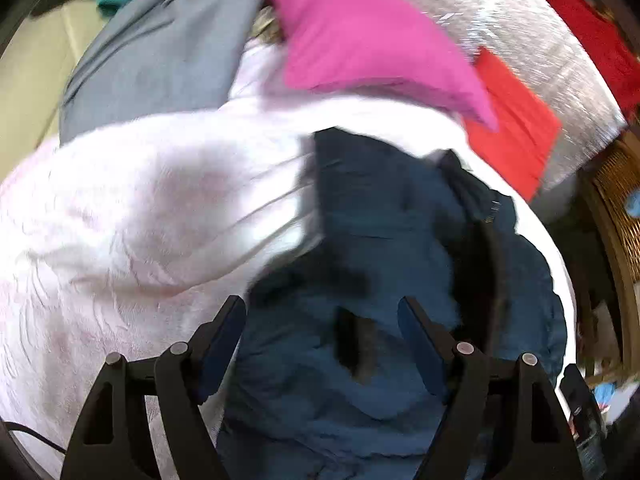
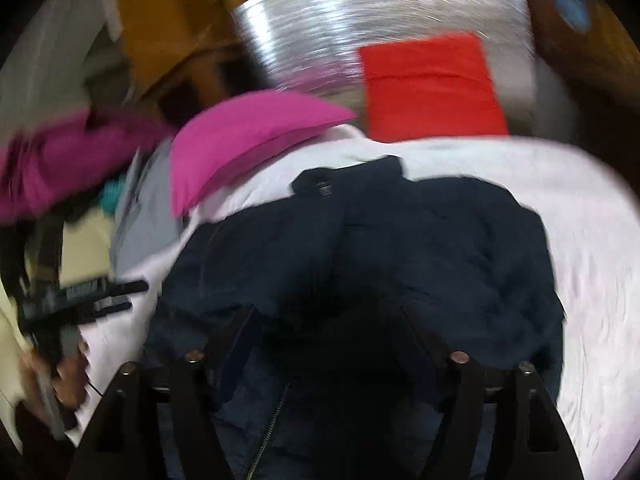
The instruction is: Fold large clothes
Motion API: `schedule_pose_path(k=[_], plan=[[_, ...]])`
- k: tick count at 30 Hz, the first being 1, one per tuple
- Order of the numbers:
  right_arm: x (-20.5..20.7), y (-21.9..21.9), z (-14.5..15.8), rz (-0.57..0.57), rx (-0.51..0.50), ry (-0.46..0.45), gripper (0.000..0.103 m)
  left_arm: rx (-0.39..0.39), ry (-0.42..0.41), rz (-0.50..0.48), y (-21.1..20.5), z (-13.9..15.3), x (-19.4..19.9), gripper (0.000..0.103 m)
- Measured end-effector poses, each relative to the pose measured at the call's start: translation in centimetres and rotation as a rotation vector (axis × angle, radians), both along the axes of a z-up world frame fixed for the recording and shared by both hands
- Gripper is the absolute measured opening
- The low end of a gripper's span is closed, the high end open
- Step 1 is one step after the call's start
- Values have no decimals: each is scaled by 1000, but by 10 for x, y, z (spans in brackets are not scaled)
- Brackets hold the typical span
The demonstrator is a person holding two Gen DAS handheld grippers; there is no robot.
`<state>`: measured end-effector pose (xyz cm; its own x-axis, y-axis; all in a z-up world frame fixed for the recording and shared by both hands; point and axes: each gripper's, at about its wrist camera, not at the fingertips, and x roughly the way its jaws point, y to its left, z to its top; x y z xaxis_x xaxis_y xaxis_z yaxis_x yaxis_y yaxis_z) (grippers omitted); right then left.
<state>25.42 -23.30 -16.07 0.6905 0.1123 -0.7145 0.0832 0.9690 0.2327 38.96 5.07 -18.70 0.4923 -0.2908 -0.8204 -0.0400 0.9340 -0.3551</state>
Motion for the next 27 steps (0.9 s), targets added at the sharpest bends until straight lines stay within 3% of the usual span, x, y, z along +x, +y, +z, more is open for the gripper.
schedule_pose_path(k=[6,9,11,13,15,19,23,25,27], plan=[[41,65,-27,35,-382,95,74,33,43,20,-5,-13,8,78],[52,74,-45,28,-473,132,74,39,62,8,-11,-17,14,78],[55,65,-48,-6,-456,131,73,51,67,-1,-11,-22,15,78],[55,47,-42,-76,-344,92,71,81,67,-2,-17,-25,19,78],[54,23,-34,-124,-168,60,71,96,69,-7,-19,-25,19,78],[38,-53,-46,-266,360,49,72,96,72,-3,-17,-26,21,78],[20,-107,-87,-414,754,85,72,112,67,4,-17,-24,22,78],[12,-122,-101,-445,884,78,72,129,60,3,-19,-23,22,78],[9,-126,-99,-445,886,70,73,142,53,1,-21,-22,22,78]])
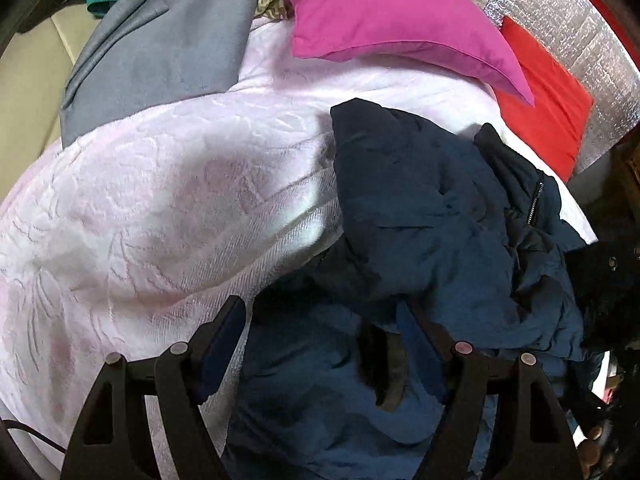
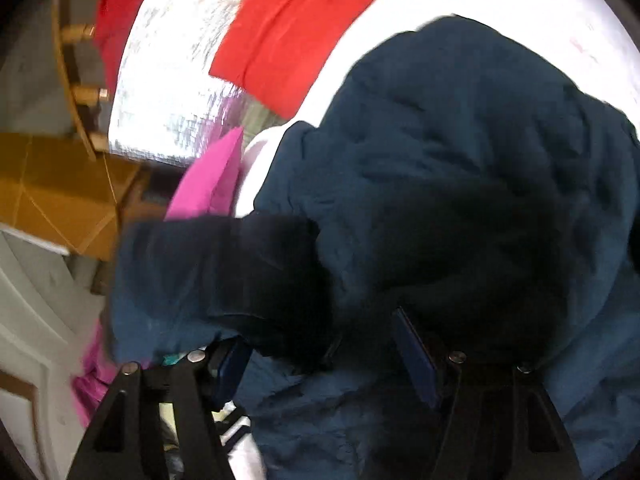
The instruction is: Fold large clothes
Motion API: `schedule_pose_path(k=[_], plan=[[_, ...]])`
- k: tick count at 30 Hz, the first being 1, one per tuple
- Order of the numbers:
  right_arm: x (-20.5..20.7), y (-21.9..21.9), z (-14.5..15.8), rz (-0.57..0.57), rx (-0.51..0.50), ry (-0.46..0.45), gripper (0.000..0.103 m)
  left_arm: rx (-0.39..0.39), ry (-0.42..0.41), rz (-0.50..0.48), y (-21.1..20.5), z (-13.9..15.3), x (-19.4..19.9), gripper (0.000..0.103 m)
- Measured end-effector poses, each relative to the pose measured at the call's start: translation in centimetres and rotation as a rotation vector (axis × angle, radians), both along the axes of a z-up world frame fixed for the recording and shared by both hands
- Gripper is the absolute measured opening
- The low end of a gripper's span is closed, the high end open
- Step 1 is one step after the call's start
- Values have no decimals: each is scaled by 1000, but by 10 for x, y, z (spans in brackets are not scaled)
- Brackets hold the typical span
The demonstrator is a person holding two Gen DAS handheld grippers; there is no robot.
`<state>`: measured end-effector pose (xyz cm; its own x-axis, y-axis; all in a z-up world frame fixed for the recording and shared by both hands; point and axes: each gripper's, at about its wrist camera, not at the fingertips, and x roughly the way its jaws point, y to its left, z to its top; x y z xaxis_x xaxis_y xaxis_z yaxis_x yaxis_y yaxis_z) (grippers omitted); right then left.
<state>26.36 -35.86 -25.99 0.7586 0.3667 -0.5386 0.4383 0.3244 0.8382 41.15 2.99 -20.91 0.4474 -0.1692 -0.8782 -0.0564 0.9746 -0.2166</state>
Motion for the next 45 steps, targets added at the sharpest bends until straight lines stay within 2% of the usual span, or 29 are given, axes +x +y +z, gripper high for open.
schedule_pose_path(k=[5,10,14,17,22,27,32,33,35,38,39,41,43,45], plan=[[2,-3,3,15,-23,-11,75,-4,3,5,-1,0,-1,78],[-6,-11,-6,-19,93,-15,75,-8,-15,8,2,5,-5,78],[-18,-22,15,-13,95,-45,75,7,-60,14,6,17,-9,78],[-35,-38,33,-29,22,-31,75,24,-65,7,7,18,-11,79],[-54,-57,40,-40,-28,2,78,23,-66,-21,-1,21,-17,79],[-50,-44,38,50,-131,79,78,65,-133,-93,-29,32,-32,79],[-44,-23,24,138,-365,280,78,157,-165,-146,-59,31,-42,79],[-43,-21,15,159,-374,303,78,165,-158,-150,-62,28,-42,79],[-47,-20,13,145,-385,253,82,183,-137,-155,-67,21,-40,79],[-51,-28,9,144,-329,221,85,199,-111,-152,-69,14,-37,79],[-53,-31,9,135,-300,212,86,195,-119,-150,-68,16,-38,79],[-62,-44,10,84,-178,199,86,181,-152,-141,-65,25,-39,79],[-67,-50,17,94,-104,123,86,180,-173,-123,-60,30,-38,79],[-73,-56,43,88,-172,55,84,192,-179,-93,-54,32,-34,79]])
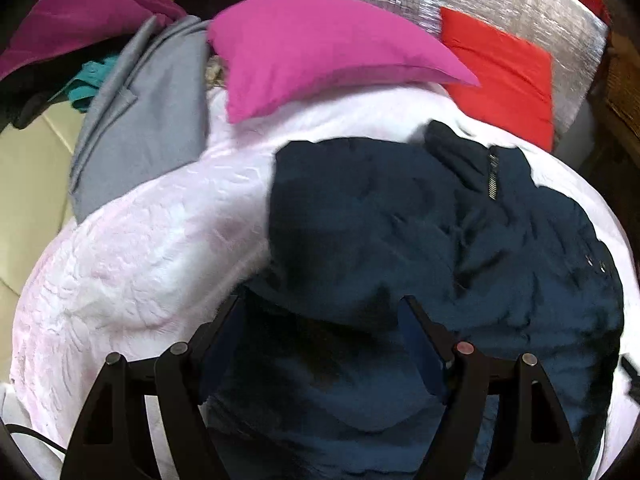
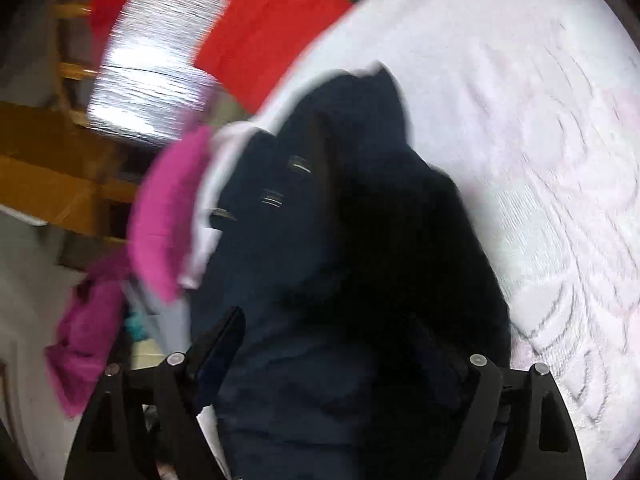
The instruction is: Fold large clothes
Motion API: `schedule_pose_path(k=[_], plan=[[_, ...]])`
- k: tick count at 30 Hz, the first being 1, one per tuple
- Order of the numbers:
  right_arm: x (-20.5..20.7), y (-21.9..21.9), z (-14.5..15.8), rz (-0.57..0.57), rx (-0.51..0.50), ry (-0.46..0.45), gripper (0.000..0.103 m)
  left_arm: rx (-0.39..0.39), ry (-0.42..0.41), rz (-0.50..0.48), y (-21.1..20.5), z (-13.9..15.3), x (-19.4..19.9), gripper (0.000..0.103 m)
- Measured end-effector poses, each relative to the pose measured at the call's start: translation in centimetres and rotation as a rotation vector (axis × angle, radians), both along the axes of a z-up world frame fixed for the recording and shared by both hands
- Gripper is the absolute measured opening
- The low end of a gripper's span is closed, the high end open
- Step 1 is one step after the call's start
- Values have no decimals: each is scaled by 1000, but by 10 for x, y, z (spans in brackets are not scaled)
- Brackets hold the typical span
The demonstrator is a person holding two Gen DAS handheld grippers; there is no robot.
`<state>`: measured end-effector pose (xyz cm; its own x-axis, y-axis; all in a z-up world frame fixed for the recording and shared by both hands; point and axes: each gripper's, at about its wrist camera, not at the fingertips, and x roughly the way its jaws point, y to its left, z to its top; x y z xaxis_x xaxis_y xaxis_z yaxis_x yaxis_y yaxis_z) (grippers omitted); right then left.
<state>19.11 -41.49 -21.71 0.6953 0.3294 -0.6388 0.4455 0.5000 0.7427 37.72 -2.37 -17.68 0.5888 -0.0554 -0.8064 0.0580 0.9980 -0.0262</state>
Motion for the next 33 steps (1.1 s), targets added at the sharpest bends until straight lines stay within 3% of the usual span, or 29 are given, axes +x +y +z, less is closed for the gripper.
schedule_pose_path(k=[1,3,7,9,12,17,18,22,28,33], plan=[[-3,-2,15,-4,-62,-35,82,8,-1,15,2,-1,2,79],[-3,-5,29,-23,-132,-61,68,26,-1,34,5,-3,6,79],[10,-7,13,-43,-192,20,52,53,-9,33,5,-8,9,79],[21,-11,-6,-72,-164,63,52,56,-31,33,6,-6,10,77],[31,-17,-23,-88,-93,43,52,42,-47,29,8,-4,15,66],[48,-8,-34,-70,-81,14,52,-26,5,39,16,-15,29,65],[52,-4,-35,-58,-94,14,51,-48,16,41,18,-17,31,65],[57,10,-33,-22,-173,19,25,-94,27,32,22,-21,33,64],[50,28,4,-13,-343,-19,19,-106,33,24,23,-20,30,42],[39,42,25,7,-455,-14,19,-101,42,11,24,-17,26,40]])
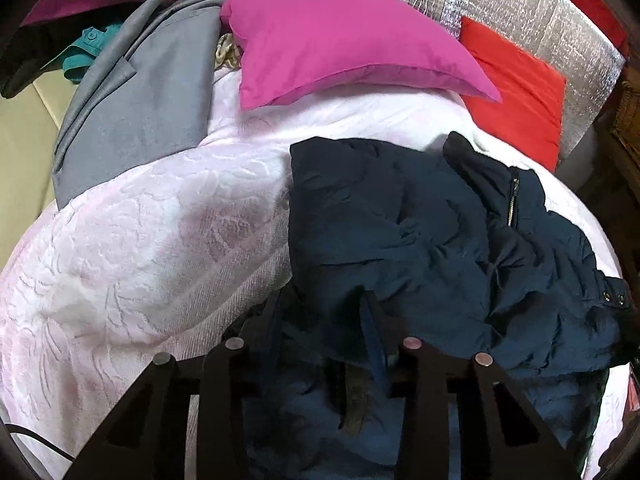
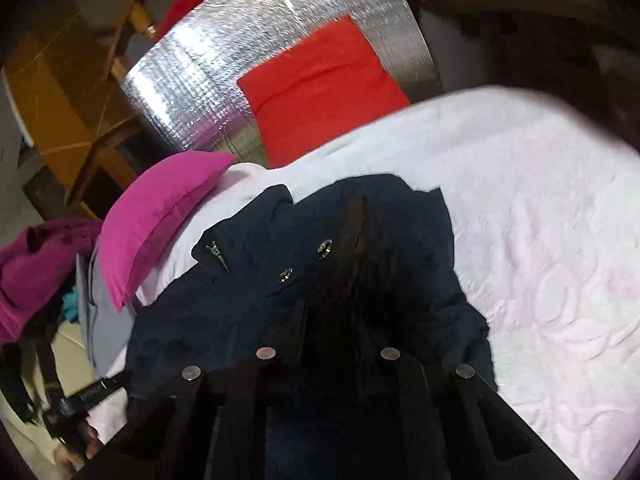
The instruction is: Fold large clothes
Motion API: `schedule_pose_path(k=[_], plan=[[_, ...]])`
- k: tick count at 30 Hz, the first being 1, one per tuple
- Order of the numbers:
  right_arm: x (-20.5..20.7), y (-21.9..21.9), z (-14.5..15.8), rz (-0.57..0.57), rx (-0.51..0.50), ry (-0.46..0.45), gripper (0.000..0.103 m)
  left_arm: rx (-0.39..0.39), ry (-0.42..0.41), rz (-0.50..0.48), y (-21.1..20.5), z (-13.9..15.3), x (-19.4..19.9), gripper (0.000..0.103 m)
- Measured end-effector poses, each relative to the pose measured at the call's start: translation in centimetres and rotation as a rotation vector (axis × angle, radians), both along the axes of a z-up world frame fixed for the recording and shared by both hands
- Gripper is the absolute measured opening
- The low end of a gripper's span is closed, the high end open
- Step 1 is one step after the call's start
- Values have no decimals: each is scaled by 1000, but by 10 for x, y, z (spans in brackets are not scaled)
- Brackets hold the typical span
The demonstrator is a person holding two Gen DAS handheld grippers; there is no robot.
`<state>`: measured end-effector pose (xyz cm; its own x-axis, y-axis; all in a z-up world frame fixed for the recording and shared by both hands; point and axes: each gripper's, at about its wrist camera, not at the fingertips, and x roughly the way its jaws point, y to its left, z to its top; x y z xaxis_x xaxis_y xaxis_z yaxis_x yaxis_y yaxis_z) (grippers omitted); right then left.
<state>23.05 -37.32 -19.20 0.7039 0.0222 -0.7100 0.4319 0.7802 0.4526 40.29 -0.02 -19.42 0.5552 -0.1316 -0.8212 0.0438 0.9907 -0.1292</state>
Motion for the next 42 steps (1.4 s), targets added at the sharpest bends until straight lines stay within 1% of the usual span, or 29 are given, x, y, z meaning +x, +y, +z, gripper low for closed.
schedule_pose_path(k=[3,4,6,8,12,14,17,19,20,21,22,23,24,27,29,33,36,38,40,42], plan=[[3,2,-13,-8,-5,58,19,15,15,-7,-1,-3,-1,40],[5,0,-23,-14,4,92,19,25,15,-12,-3,-4,-1,39],[5,-5,-35,-23,43,115,19,54,14,-24,-5,-5,-3,36],[3,-8,-37,-30,66,103,19,65,14,-35,-5,-6,-4,31],[-1,-9,-32,-37,67,68,19,48,20,-48,-4,-5,-5,24],[-2,-9,-31,-39,76,61,21,40,21,-52,-4,-5,-7,19],[-4,-10,-32,-42,92,56,22,16,16,-52,-1,-2,-7,18],[-4,-10,-33,-44,109,46,22,-23,24,-36,6,0,-5,18],[-4,-10,-32,-43,110,44,22,-44,33,-25,9,0,-4,20],[-3,-11,-32,-41,108,45,22,-85,57,-10,17,-1,-1,25],[-3,-10,-32,-39,108,46,22,-113,73,3,22,-3,2,39],[-3,-10,-33,-39,111,49,22,-159,85,22,31,-4,4,49],[-2,-11,-34,-40,117,54,22,-217,94,44,42,-6,6,50],[-1,-14,-40,-44,156,63,22,-325,111,75,65,-8,9,51],[0,-16,-44,-48,179,66,22,-410,127,88,77,-12,12,54],[1,-16,-47,-50,193,68,22,-546,162,78,85,-21,17,54],[4,-15,-50,-50,197,76,22,-595,179,69,84,-19,16,54],[5,-15,-52,-49,201,80,22,-622,175,56,81,-10,12,53],[5,-16,-53,-51,211,81,22,-608,184,45,77,-5,9,53],[5,-16,-54,-52,216,81,22,-585,205,59,75,-8,8,53]])
